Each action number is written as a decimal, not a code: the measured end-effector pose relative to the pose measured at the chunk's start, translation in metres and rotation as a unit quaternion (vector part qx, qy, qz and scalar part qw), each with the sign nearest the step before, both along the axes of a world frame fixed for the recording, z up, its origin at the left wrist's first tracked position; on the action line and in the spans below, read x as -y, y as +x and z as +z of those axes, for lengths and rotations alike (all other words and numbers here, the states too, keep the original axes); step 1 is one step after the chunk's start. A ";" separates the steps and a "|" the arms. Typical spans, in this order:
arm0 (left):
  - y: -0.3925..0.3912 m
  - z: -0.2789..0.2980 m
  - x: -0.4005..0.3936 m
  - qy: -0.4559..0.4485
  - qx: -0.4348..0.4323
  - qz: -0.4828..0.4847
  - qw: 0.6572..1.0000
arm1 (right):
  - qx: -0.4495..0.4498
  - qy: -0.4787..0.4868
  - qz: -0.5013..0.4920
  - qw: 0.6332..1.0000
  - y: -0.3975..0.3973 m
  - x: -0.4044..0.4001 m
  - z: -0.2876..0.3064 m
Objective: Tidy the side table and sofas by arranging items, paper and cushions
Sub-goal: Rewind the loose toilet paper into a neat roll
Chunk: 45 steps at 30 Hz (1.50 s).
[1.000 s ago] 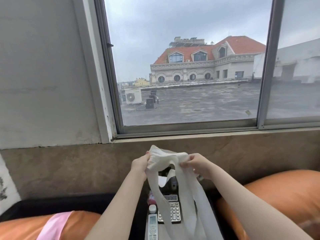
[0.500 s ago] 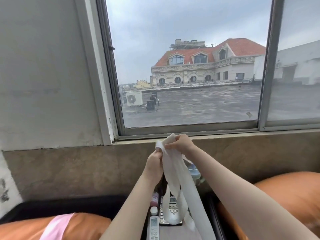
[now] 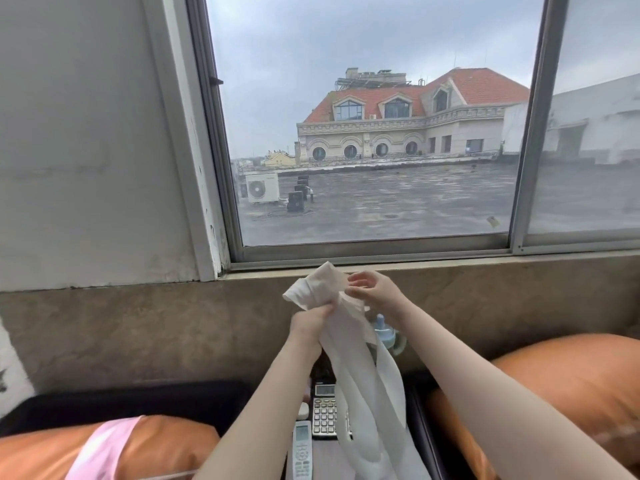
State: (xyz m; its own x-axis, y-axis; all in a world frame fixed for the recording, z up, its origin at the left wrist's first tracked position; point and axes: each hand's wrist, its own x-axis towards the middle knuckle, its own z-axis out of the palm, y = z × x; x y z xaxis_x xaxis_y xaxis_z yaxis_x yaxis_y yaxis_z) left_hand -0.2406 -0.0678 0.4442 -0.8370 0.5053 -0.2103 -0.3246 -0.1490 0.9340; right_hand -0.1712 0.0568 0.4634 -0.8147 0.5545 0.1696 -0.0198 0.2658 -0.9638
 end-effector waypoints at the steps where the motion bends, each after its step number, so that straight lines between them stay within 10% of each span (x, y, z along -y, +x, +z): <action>1: -0.003 0.000 0.000 0.017 0.014 0.003 1.000 | 0.039 -0.034 0.043 0.998 0.007 -0.005 -0.011; 5: -0.017 0.009 -0.006 0.092 0.048 -0.009 0.995 | 0.263 -0.066 0.272 0.923 0.031 -0.010 -0.067; 8: -0.032 0.017 -0.006 0.108 0.039 0.030 0.993 | 0.350 -0.040 0.240 0.905 0.046 -0.015 -0.079; 18: -0.069 0.017 0.018 0.038 0.050 0.215 0.975 | 0.312 -0.003 0.141 0.940 0.083 -0.079 0.010; 25: -0.022 0.018 -0.011 -0.051 0.006 -0.097 0.994 | 0.054 0.039 0.034 0.997 0.020 -0.022 0.068; 34: 0.003 0.022 -0.033 0.207 -0.037 -0.241 0.947 | 0.005 0.167 -0.096 0.981 -0.014 -0.005 0.081; 45: 0.016 0.024 -0.066 0.099 -0.075 -0.159 0.979 | 0.024 0.212 -0.107 0.971 0.001 -0.028 0.057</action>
